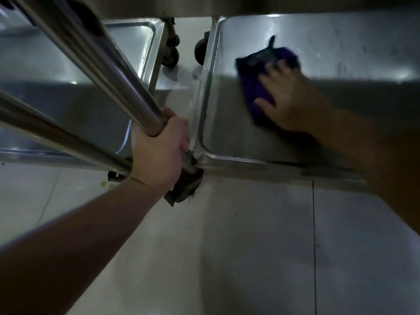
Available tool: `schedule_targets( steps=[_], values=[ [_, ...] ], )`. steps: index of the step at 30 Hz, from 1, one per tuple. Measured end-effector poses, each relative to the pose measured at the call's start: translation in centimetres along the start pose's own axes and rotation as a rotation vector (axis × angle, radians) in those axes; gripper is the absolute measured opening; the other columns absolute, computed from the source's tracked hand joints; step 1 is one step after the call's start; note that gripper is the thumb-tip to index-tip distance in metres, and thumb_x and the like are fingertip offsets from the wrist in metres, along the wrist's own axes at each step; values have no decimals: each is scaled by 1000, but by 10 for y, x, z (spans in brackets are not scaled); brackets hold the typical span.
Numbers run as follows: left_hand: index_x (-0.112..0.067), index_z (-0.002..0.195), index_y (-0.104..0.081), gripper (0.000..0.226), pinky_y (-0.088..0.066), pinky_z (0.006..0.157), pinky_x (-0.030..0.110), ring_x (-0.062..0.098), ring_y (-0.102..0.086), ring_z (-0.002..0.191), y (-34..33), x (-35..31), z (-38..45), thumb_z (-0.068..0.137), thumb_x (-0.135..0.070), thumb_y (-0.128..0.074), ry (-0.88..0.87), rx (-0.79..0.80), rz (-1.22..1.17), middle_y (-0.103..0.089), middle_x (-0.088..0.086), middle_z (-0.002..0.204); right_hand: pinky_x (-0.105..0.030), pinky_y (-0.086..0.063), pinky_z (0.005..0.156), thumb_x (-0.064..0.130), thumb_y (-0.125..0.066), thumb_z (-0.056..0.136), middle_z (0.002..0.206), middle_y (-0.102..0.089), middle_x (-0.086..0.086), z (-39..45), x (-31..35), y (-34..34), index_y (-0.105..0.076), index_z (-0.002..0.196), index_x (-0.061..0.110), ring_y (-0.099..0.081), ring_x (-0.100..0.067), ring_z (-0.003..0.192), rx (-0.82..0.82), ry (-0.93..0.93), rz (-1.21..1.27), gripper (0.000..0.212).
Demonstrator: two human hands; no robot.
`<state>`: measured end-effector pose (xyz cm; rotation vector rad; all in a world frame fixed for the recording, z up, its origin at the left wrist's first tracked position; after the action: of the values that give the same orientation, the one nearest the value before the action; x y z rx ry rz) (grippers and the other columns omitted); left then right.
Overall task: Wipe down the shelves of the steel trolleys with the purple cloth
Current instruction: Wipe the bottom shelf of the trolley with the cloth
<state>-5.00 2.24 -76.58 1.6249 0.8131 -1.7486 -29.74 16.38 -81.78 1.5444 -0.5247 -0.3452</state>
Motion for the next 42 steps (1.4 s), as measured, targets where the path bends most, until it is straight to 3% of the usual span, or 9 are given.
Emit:
schedule_targets(
  steps=[6,11,17,22,26,28,35,38,42],
  values=[
    [-15,53,-46,26,-44,58,30,19,-46,50,-1,-1,-3,75,-3,-55,1,-37,32,-44,-1,47,-52,-2,127,52,-28,101,173,-7,-10,76,21,4,-17,164,18,-3,-32,159,60,-307,140,73],
    [-10,55,-45,24,-42,54,26,17,-45,48,-2,-1,-3,75,1,-54,34,-32,10,-44,-1,46,-46,-1,128,48,-27,108,174,-4,-2,47,113,-9,-12,166,24,-4,-22,159,103,104,147,65],
    [-14,57,-48,26,-44,53,25,16,-46,48,0,3,-1,75,2,-56,38,16,-29,-46,-1,48,-26,11,124,60,-16,105,167,-12,19,-31,93,-21,-26,161,36,-2,-2,156,177,619,79,62],
    [-22,53,-51,29,-44,52,26,19,-45,49,2,4,-2,73,-3,-59,29,25,36,-46,-1,49,-43,-5,125,55,-22,102,172,-17,-2,47,65,-14,-23,164,25,-13,-22,158,42,189,13,68],
    [-11,60,-49,21,-44,50,24,16,-46,49,4,2,-2,76,-4,-60,24,25,73,-46,2,51,-50,0,127,51,-21,106,174,-5,-4,94,81,-6,-14,165,22,-2,-25,159,82,-137,88,67],
    [-7,61,-47,19,-43,50,25,17,-45,48,2,1,-3,75,-4,-60,39,-1,50,-44,5,52,-49,1,127,52,-22,106,174,-3,-4,79,94,-7,-10,165,22,0,-25,159,94,-100,110,67],
    [-10,65,-47,19,-43,50,26,15,-43,47,-4,2,-6,76,-1,-60,76,-42,-66,-42,4,53,-33,3,126,60,-26,105,169,-14,15,-12,112,-18,-25,162,38,-2,-9,158,176,563,125,61],
    [-11,65,-45,20,-42,50,26,16,-41,47,-4,2,-7,74,-3,-61,78,-60,-50,-39,4,52,-39,0,126,57,-36,105,173,-9,8,42,89,-9,-20,163,35,-2,-14,159,122,348,109,64],
    [-20,63,-48,22,-42,50,28,19,-43,50,-1,5,-6,76,-9,-63,103,-49,22,-40,6,57,-49,0,127,60,-23,104,174,5,-4,108,90,-7,-6,165,30,3,-25,159,108,-120,125,70]
  ],
)
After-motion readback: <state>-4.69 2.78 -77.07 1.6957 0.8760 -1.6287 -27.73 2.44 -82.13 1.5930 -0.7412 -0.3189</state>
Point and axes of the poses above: each hand's wrist, its own z-axis towards the middle knuckle, its own y-axis out of the back of the hand, x = y × z, the point moved 2 cm from there along z, towards the middle knuckle
